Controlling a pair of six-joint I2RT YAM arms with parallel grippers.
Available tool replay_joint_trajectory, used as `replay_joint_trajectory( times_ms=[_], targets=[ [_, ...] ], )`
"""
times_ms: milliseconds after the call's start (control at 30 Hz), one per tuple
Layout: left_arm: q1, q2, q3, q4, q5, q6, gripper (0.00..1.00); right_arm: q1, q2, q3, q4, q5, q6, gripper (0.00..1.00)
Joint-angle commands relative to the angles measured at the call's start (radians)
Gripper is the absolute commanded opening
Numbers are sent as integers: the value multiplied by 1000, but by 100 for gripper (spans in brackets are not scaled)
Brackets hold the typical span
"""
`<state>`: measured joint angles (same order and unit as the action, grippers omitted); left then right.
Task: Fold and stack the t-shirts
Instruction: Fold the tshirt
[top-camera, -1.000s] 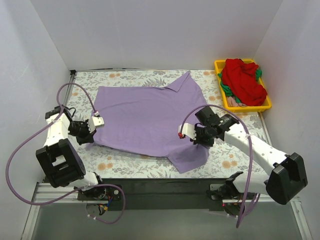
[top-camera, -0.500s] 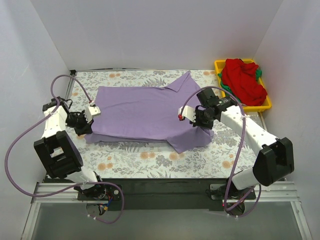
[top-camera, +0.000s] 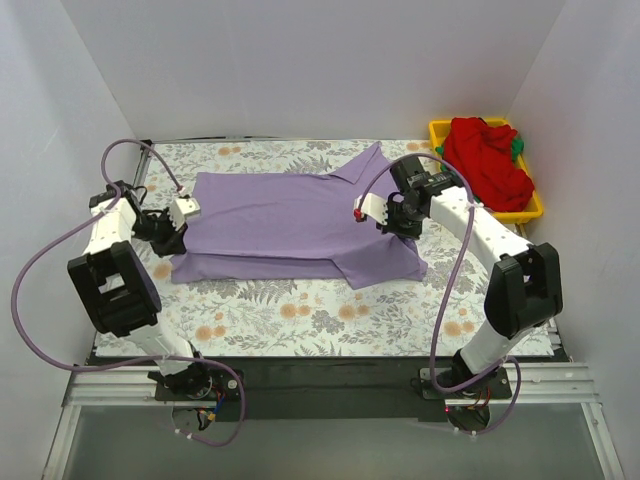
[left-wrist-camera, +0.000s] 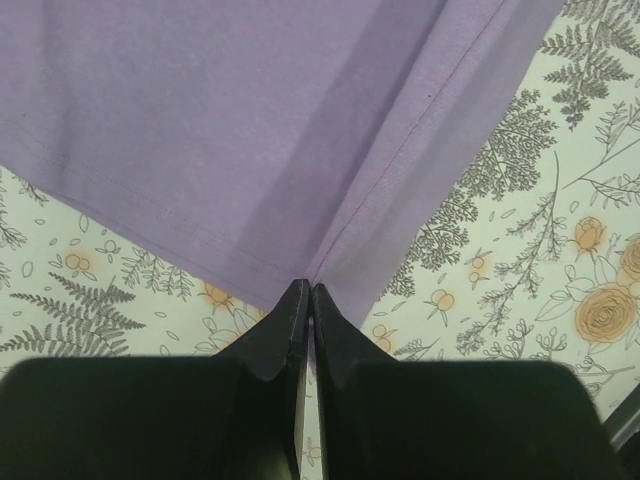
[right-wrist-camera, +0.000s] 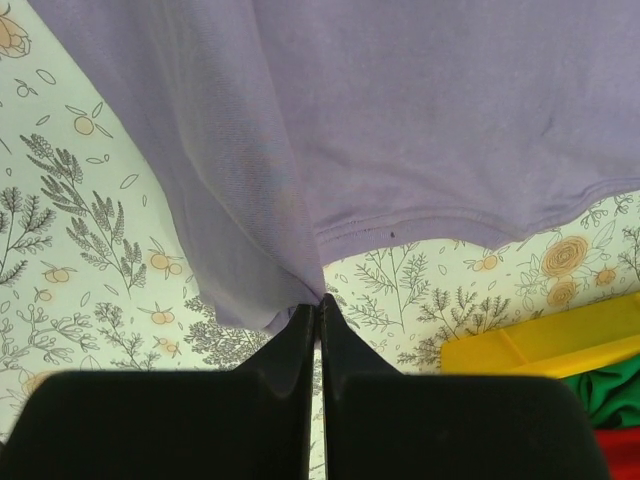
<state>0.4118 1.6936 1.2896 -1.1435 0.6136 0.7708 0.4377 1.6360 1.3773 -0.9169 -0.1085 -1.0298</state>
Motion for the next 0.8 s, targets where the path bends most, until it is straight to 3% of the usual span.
replay_joint_trajectory(
  times_ms=[0,767],
  targets=[
    [-25,14,43,59,5,-39,0,-14,18,55,-20,-5,-90,1],
    [-100,132,117,152,-74,-34,0,-54,220,227,-20,16,-153,1]
  ],
)
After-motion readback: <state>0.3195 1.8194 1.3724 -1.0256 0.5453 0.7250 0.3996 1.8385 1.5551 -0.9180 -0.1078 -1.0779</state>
